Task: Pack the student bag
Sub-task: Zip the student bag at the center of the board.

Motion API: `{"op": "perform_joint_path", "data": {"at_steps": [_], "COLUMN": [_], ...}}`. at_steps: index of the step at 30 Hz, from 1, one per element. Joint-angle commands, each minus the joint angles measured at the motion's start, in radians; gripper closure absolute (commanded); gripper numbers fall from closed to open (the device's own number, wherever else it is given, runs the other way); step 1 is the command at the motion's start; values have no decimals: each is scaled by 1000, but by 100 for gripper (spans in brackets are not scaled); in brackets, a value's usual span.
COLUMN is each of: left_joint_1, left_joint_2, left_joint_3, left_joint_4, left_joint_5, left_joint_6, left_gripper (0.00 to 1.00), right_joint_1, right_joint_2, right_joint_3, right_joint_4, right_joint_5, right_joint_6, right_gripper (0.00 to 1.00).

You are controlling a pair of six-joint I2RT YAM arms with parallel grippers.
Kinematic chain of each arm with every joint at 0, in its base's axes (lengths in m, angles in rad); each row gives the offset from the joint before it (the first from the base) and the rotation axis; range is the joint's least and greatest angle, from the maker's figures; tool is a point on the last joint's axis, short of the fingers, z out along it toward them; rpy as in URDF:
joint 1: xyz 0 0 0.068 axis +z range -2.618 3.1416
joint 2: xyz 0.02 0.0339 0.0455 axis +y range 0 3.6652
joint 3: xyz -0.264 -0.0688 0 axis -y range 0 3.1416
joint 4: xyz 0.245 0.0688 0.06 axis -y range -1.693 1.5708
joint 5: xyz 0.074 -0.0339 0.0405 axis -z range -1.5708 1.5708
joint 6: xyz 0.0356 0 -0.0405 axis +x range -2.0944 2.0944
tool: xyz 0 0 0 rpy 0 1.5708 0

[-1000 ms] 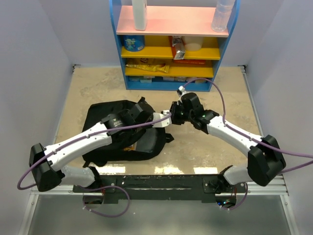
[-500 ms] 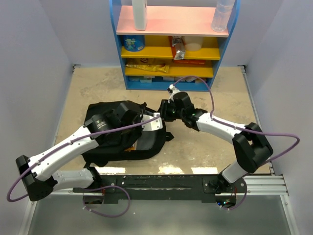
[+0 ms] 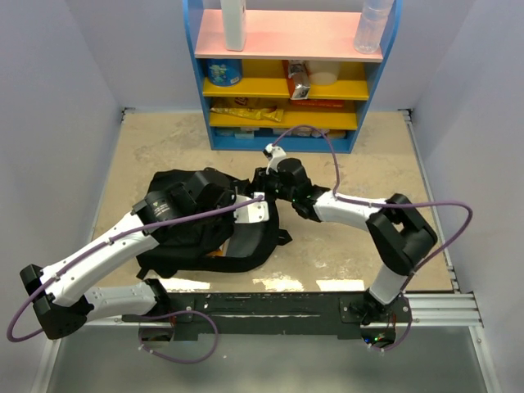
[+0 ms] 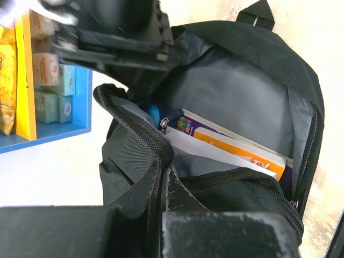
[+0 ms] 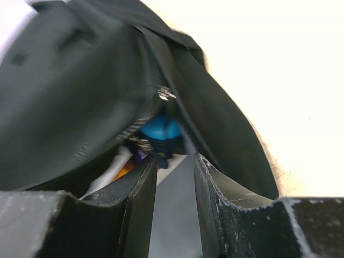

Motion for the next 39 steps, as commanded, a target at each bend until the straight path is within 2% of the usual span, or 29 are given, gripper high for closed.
{"op": "perform_joint_path", "data": {"at_steps": [1,22,35,39], "left_joint_1": [2,2,2,2], "left_joint_2": [-13,-23,-19,-17], "left_joint_3": [25,27,37,42], "left_joint_4": [16,20,16,16], "left_joint_5": [27,41,55,58], "left_joint_6": [-4,-4,-10,-12], "left_gripper": [100,100,100,100], "right_joint_1": [4,32,38,38], "right_joint_2": [60,115,153,138], "right_joint_3": [20,64,112,106], "right_joint_4": [119,172,103,99], "right_joint_5": [-16,34,82,97], "right_joint_6": [-5,35,26,26], "right_gripper": [63,62,80,100]}}
